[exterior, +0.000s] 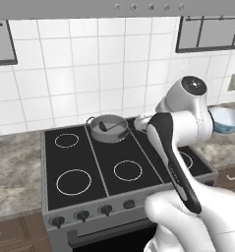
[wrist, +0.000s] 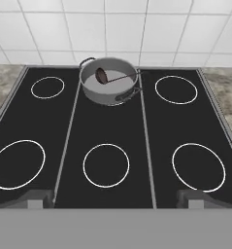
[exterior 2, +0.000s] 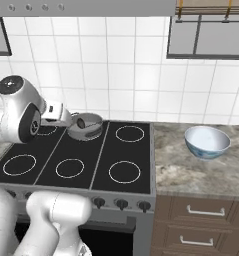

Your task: Open the cabinet and move the ladle to the pot. Then close the cabinet.

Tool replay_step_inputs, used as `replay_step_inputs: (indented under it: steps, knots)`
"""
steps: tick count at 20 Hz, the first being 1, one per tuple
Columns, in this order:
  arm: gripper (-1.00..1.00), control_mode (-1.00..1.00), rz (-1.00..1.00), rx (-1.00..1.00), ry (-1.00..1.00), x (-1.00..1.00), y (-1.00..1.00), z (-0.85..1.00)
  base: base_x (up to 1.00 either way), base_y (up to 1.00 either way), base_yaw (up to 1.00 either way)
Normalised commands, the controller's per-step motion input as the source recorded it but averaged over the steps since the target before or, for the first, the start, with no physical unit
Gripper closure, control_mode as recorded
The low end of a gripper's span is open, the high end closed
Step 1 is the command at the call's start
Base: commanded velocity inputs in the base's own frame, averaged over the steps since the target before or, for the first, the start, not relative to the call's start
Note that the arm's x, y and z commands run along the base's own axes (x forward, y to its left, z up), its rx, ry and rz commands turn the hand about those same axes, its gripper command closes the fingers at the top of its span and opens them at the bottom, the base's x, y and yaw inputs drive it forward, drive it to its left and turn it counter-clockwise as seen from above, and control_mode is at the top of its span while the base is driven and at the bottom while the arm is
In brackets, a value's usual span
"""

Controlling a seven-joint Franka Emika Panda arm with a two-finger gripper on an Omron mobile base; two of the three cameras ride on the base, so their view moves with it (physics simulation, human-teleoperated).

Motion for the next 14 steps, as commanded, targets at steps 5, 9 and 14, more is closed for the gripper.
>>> replay_step_inputs:
  steps: [5,9,14]
  knots:
    - [-1.00,1.00,0.00,0.00,0.00,0.00,0.00,0.00,-0.90,-0.28,0.00]
    - [-1.00,1.00,0.00,0.00,0.00,0.00,0.00,0.00,-1.00,-0.86,-0.01]
    - [-1.00,1.00,0.00,0.00,0.00,0.00,0.00,0.00,-0.65,-1.00,-0.01]
